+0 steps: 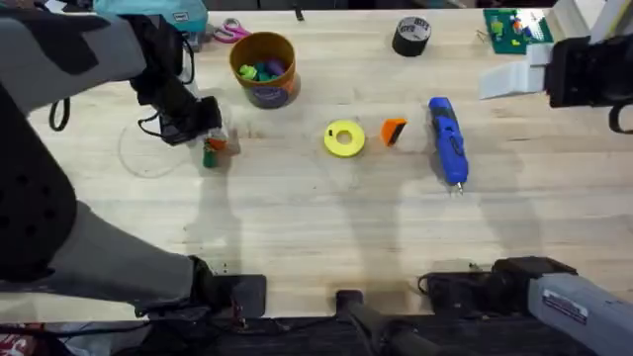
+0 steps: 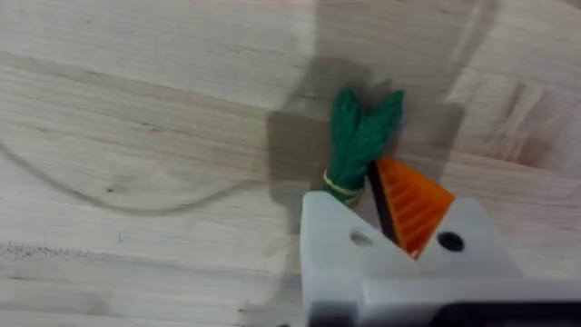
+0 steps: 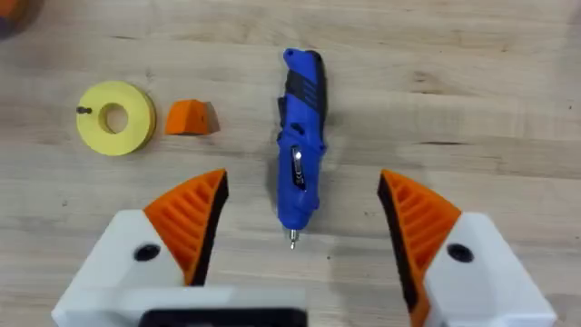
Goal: Pick up the gripper from the table and insert it into the empty holder that is missing its gripper. Then pick up a screw, insert it into the mounting hole, and use the screwdriver to tighten it. Finally, clean up the table by picking up the vegetable and placing it into the bucket.
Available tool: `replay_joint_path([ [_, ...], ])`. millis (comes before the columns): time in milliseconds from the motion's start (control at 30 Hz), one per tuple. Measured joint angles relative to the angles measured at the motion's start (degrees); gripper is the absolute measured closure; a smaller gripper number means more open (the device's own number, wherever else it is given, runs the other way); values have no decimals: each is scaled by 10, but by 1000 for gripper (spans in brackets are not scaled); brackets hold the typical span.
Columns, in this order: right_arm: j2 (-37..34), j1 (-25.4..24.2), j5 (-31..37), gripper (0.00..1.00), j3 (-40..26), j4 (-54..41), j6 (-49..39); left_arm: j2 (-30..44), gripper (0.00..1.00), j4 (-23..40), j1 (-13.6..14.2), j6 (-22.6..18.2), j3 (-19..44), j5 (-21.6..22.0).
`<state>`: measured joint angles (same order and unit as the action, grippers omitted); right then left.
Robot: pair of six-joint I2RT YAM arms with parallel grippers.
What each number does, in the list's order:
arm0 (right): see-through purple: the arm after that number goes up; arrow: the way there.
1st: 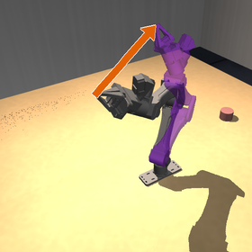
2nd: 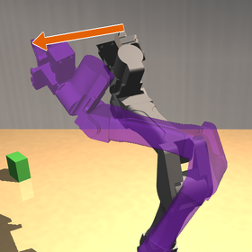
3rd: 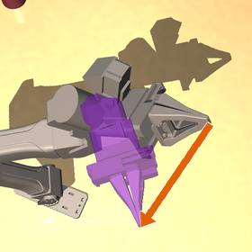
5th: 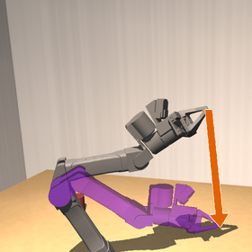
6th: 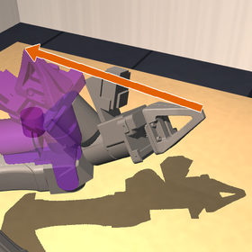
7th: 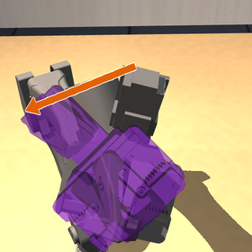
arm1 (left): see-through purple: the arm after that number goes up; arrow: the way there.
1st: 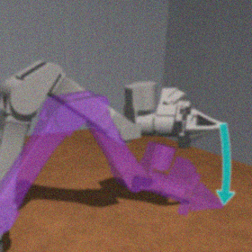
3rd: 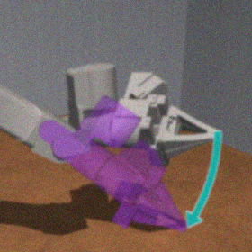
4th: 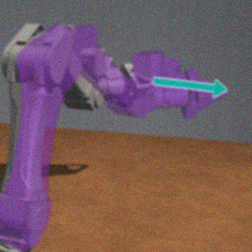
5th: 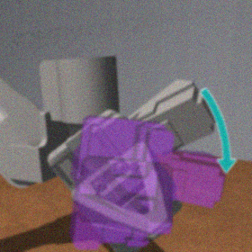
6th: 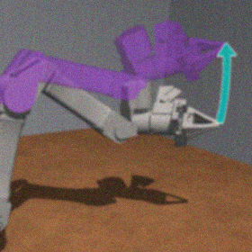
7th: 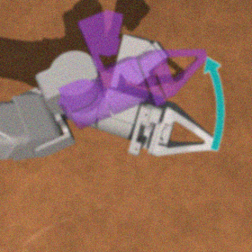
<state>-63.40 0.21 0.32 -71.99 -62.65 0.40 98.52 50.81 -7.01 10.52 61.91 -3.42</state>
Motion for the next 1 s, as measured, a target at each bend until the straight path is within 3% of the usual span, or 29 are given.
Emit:
replay_joint_path([
  [233, 0, 0, 0, 5, 0, 0, 0, 0, 985, 4, 0, -4, 1, 2],
  [400, 0, 0, 0, 5, 0, 0, 0, -15, 985, 44, -1, -7, 13, 4],
  [733, 0, 0, 0, 5, 0, 0, 0, -170, 985, 146, -1, -9, 110, 2],
  [1000, 0, 0, 0, 5, 0, 0, 0, -278, 985, 180, -1, -11, 130, 2],
])
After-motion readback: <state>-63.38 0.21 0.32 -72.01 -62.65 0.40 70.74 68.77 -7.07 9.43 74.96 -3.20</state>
